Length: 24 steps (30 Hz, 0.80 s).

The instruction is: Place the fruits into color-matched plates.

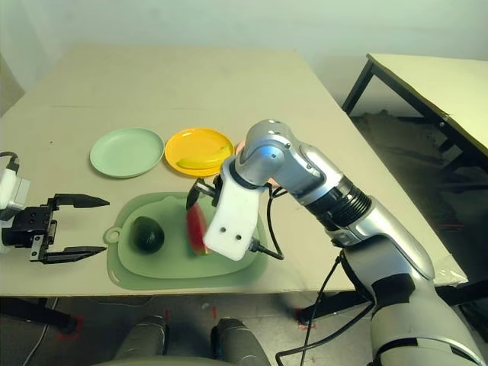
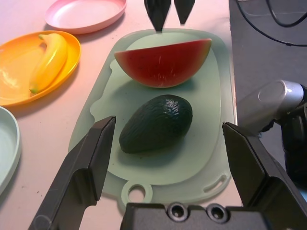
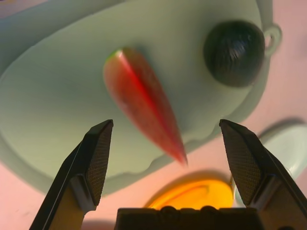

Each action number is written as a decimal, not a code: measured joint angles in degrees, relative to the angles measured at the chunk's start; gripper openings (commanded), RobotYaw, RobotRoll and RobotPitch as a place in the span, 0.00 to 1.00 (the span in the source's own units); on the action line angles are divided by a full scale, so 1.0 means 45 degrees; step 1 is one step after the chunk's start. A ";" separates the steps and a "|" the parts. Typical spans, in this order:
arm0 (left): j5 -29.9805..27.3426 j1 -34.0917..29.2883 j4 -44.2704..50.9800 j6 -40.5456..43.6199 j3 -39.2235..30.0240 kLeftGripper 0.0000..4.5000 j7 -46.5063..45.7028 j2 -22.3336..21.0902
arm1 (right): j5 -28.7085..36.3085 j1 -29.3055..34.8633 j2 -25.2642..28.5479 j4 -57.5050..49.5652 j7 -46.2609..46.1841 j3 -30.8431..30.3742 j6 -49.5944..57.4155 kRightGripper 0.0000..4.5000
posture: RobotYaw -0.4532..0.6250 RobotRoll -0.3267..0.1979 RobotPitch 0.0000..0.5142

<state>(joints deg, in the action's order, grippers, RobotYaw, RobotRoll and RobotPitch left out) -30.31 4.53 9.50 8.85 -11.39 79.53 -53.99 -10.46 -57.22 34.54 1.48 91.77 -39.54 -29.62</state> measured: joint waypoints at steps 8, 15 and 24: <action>-0.0065 -0.0080 0.0446 0.0261 0.0018 1.00 -0.0124 0.0013 | -0.1162 0.0009 -0.0824 0.1528 -0.0462 -0.0628 -0.0685 0.99 | 0.56 0.62 0.17; -0.0257 -0.0302 0.0828 0.0461 0.0014 1.00 -0.0421 0.0026 | -0.2454 0.0005 -0.1213 0.3423 -0.1159 -0.1208 -0.1790 0.99 | 0.57 0.62 0.17; -0.0308 -0.0479 0.0842 0.0477 -0.0021 1.00 -0.0594 0.0024 | -0.2927 0.0018 -0.1350 0.4205 -0.1592 -0.1406 -0.2503 0.99 | 0.57 0.62 0.18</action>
<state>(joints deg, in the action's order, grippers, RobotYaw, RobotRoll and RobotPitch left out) -31.70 2.38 13.29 11.00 -11.48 76.85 -53.88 -23.63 -57.14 28.47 20.40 84.61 -45.86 -40.89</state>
